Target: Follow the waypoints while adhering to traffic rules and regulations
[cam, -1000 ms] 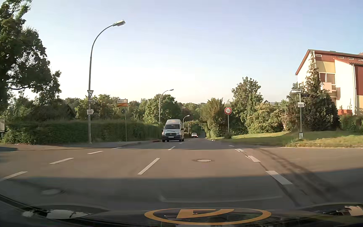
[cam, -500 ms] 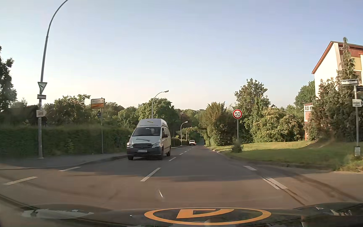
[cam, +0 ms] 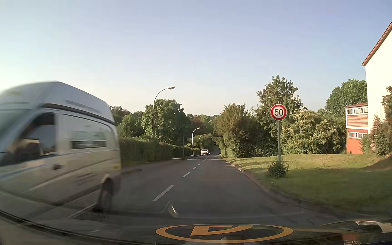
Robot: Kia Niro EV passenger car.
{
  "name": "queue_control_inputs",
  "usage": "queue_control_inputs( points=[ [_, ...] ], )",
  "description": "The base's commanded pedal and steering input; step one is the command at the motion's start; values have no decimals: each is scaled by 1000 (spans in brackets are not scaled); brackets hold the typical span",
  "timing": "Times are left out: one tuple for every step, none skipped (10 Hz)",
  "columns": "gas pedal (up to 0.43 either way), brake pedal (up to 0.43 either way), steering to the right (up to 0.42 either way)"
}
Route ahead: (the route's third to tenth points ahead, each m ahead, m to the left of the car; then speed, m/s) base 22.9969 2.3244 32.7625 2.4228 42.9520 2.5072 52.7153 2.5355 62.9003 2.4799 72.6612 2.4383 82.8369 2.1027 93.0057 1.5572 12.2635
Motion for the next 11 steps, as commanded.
queue_control_inputs(
  points=[
    [209,0,2],
    [209,0,2],
    [177,0,2],
    [169,0,2],
    [150,0,1],
    [130,0,1],
    [130,0,1],
    [130,0,1],
    [118,0,1],
    [118,0,1],
    [110,0,1]
  ],
)
